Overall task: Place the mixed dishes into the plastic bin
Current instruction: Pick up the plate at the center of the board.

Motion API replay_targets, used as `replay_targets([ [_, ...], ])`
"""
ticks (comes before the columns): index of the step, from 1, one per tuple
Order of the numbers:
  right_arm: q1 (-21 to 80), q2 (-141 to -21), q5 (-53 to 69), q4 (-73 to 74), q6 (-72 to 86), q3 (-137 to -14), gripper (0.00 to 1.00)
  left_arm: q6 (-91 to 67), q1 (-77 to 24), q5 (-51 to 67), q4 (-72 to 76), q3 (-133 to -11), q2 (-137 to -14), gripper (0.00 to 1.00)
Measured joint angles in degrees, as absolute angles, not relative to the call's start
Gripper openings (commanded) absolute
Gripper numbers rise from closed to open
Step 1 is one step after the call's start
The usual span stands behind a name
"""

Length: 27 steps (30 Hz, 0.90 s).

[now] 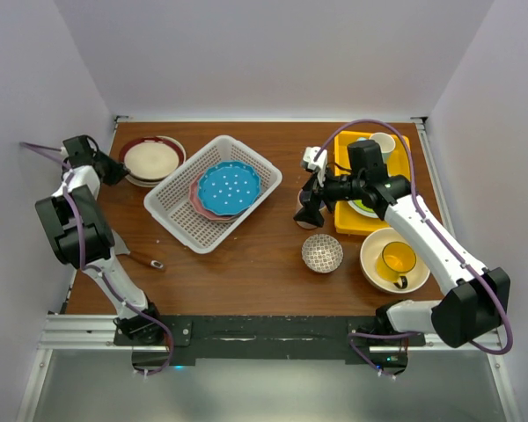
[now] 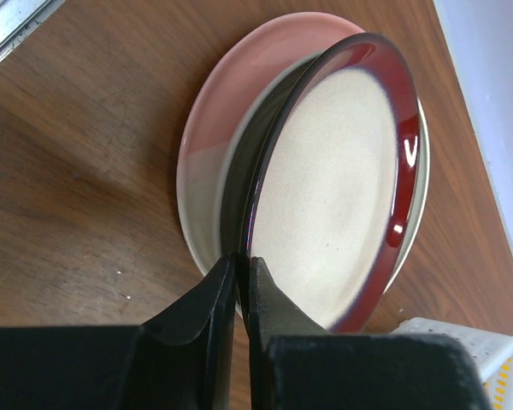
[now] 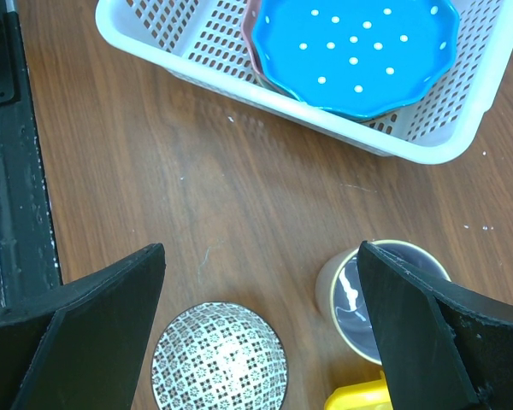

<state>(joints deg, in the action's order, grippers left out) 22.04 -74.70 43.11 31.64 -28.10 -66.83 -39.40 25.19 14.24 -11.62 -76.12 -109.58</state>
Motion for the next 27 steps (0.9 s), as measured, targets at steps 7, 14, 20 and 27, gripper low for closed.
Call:
replay_targets([
  [7,21.9,-74.7,43.1,31.6,-28.1,-66.7,0.98,-40.1,25.5,15.2,-11.6,-76.1,-109.1,0.00],
  [14,21.9,-74.7,43.1,31.6,-28.1,-66.7,0.98,-41.5,25.7,17.0,-11.2,-76.1,-107.7,0.00],
  [20,21.8,-74.7,43.2,31.6,-28.1,-66.6,0.98,-42.5,25.7,18.7,-10.9,-76.1,-105.5,0.00],
  [27,21.7,-74.7,43.3,31.6,-28.1,-66.5,0.98,-44.2,25.8,20.2,-9.0,-76.1,-104.3,0.00],
])
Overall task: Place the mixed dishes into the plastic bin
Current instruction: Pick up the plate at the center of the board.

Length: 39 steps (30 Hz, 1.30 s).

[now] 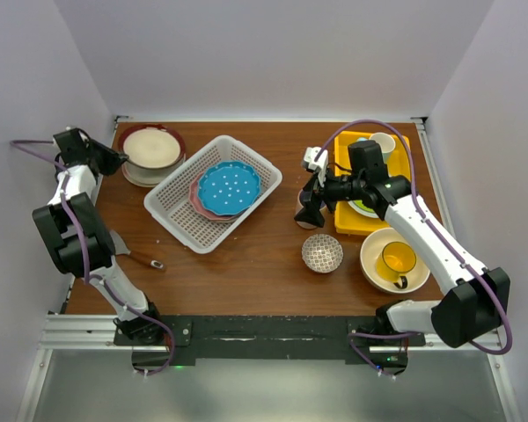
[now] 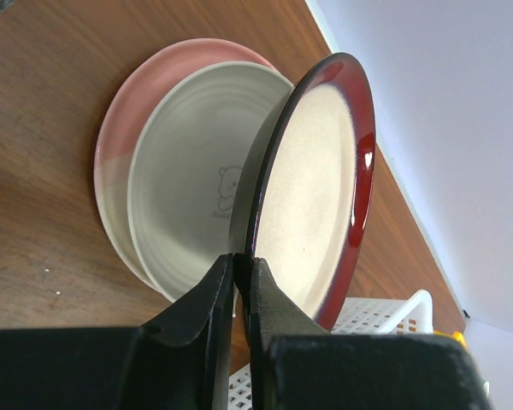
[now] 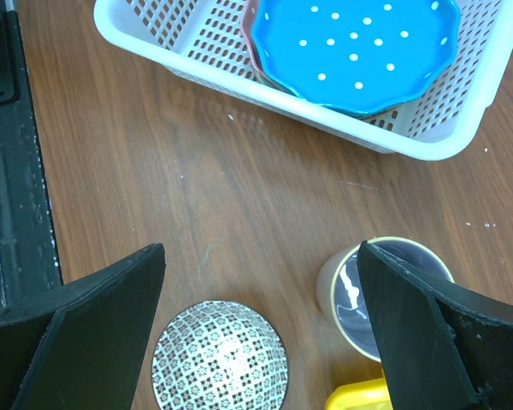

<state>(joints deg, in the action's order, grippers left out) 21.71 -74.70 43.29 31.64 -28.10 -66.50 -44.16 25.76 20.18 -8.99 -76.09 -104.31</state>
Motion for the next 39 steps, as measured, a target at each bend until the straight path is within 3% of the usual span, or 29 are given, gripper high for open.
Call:
replay_targets([
  [39,21.3,-74.6,44.4,31.6,-28.1,-66.3,0.98,-49.1,26.0,24.8,-4.8,-75.4,-99.6,0.00],
])
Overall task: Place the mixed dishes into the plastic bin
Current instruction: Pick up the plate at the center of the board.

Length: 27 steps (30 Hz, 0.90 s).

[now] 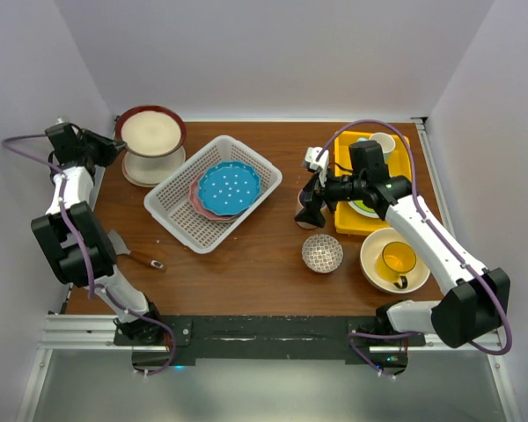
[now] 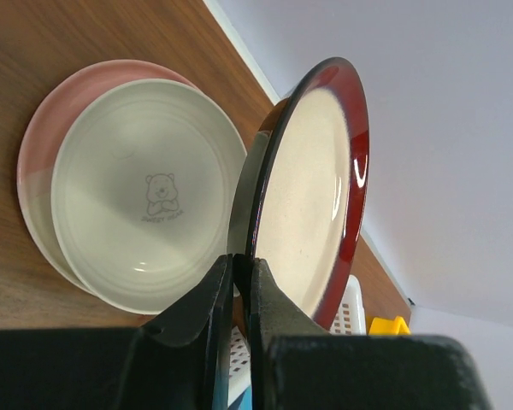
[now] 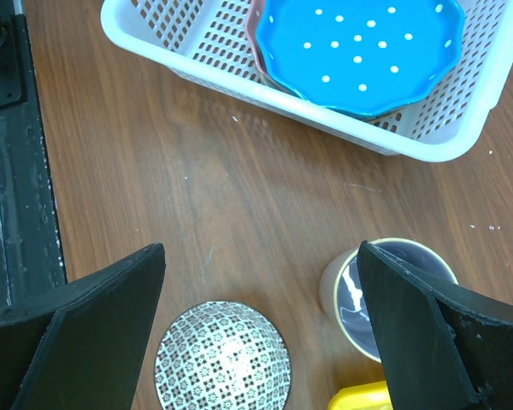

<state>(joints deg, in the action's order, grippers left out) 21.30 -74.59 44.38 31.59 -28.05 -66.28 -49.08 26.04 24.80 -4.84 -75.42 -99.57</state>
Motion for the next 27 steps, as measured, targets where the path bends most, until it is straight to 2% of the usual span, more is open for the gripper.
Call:
replay_targets([
  [15,21.3,-74.7,44.6,31.6,-26.5,-66.7,0.98,-51.0,24.1,26.5,-3.4,-72.0,-93.3,0.00],
  [27,21.3,-79.7,47.5,31.6,-23.2,-74.3,0.98,-53.4,20.6,28.4,-1.1,-66.9,-86.7,0.00],
])
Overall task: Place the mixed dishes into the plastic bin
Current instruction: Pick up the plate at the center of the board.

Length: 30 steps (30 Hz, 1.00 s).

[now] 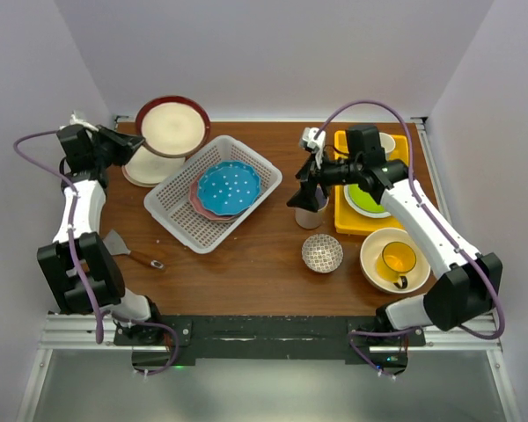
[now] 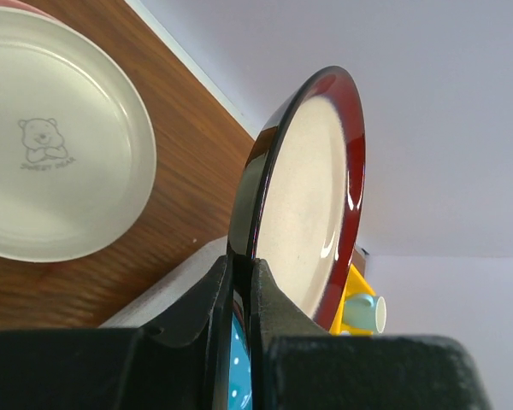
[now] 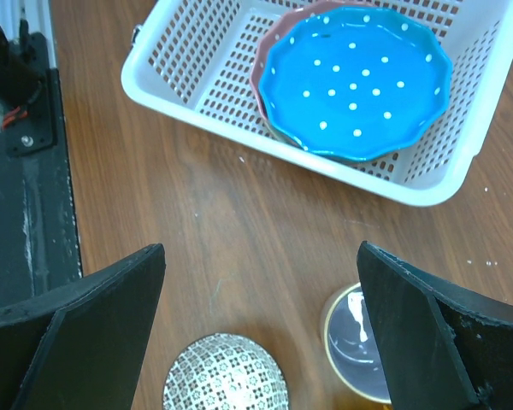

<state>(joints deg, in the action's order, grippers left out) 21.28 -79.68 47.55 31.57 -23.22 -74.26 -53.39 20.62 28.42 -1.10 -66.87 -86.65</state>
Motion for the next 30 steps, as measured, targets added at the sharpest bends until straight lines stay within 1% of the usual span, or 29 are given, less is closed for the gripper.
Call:
replay_targets([
  [9,21.2,-83.4,49.0,29.4,-17.0,-79.4,0.98,-55.3,17.0,30.0,0.8,-61.5,-80.9,0.00],
  [17,21.2,-84.1,48.3,24.5,-9.8,-80.4,0.98,-56.5,14.1,31.3,2.3,-57.1,-75.9,0.00],
  [30,21.2,-84.1,41.9,18.1,1.3,-80.1,0.98,-57.4,9.7,31.6,3.8,-51.0,-69.4,0.00],
])
